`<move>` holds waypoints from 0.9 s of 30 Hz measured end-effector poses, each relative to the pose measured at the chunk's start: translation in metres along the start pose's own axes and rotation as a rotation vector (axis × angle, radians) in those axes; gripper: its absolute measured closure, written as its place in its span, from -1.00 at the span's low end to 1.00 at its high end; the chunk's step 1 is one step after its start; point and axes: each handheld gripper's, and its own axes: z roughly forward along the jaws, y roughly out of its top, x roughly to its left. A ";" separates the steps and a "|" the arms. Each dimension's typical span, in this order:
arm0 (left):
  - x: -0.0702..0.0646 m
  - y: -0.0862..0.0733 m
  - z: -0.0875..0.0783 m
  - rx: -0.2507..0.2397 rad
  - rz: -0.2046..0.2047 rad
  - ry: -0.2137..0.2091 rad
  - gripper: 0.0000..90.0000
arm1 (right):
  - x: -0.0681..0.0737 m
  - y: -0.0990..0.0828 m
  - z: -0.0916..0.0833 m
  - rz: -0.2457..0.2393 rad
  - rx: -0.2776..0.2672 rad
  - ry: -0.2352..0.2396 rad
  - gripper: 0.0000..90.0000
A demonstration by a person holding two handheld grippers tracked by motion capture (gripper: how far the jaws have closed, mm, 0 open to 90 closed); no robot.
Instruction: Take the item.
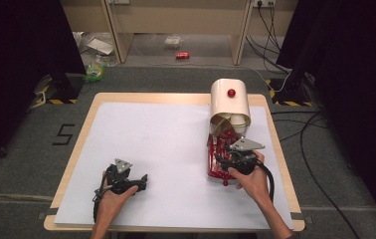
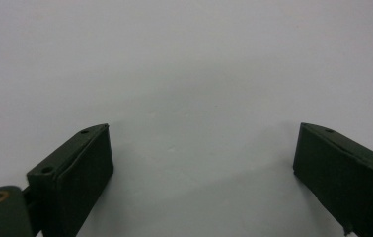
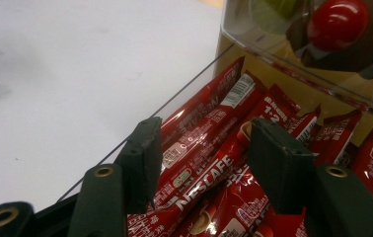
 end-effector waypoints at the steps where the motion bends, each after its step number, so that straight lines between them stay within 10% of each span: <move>1: 0.000 0.000 0.000 0.000 0.000 0.000 -0.84 | 0.000 0.001 0.001 -0.001 0.008 -0.002 0.09; 27: 0.000 0.000 0.000 0.001 0.003 0.001 -0.84 | -0.001 -0.001 0.018 0.006 0.108 -0.054 0.41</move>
